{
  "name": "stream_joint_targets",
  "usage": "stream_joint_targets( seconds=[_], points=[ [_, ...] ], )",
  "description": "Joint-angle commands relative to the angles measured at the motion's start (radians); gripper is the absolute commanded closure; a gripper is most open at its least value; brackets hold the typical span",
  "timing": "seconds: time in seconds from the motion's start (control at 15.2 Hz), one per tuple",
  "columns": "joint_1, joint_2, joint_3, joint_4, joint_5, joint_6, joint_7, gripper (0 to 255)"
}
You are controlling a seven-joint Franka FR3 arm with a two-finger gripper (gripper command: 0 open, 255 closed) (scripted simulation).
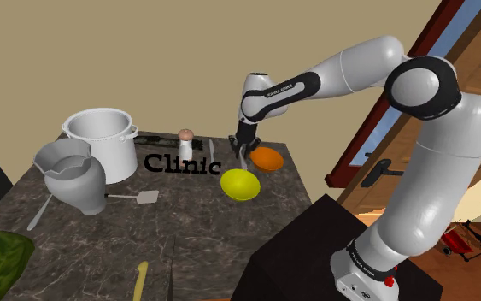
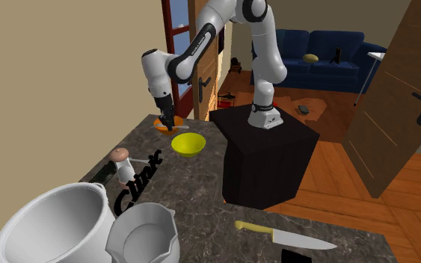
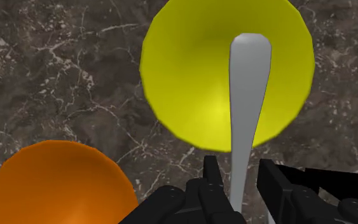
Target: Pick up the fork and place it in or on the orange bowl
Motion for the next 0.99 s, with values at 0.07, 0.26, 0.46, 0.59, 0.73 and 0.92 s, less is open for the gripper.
stream_joint_targets(
  seconds=[0.07,0.26,0.46,0.59,0.73,0.92],
  points=[
    [-0.048,-0.017,-0.024,-0.024,0.003,0.002,-0.073,255],
    [-0.092,-0.025,-0.048,-0.036,0.003,0.002,-0.142,255],
    [-0.136,-0.025,-0.074,-0.038,0.001,0.000,-0.209,255],
    [-0.165,-0.022,-0.091,-0.033,-0.001,-0.004,-0.254,255],
    [-0.193,-0.015,-0.108,-0.024,-0.003,-0.008,-0.298,255],
    [-0.203,0.006,-0.115,-0.025,-0.005,0.012,-0.314,255]
  ],
)
